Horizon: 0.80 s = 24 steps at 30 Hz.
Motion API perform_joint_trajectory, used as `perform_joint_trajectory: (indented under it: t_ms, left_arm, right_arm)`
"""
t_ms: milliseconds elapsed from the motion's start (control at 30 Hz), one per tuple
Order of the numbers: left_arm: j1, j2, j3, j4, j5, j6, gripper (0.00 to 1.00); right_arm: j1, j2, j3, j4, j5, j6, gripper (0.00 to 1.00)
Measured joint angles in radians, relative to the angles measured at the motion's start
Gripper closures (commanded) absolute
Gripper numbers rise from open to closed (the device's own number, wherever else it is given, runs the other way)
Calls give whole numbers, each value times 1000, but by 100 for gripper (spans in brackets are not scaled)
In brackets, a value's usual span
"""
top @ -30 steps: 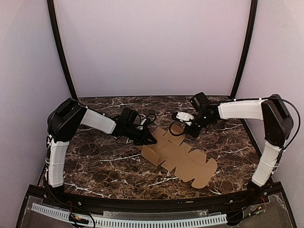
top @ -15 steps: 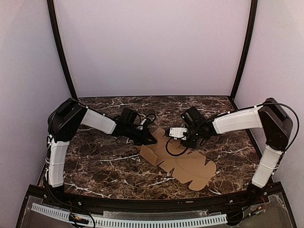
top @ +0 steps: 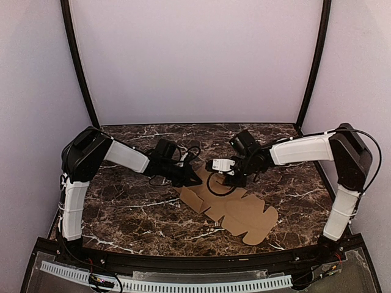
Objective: Fold the paper box
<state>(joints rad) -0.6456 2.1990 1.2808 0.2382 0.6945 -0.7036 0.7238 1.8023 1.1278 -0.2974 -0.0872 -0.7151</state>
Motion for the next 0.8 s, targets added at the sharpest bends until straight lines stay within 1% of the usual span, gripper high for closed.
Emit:
perform_joint_trajectory:
  t_ms: [200,433,600,800]
  left_arm:
    - [0,0,0,0,2,0,95]
    - [0,0,-1,3,2,0,95]
    - [0,1,-4,10,5,-4,95]
    - [2,1,-4,8,6,-8,95]
  right_arm:
    - [-70,109,108,-58,-107,40,58]
    - [-178,185,197,-131,-253,97,58]
    - [-217,197,201,-197,-360,107,57]
    - [-219,169,200,-238,-407,131,57]
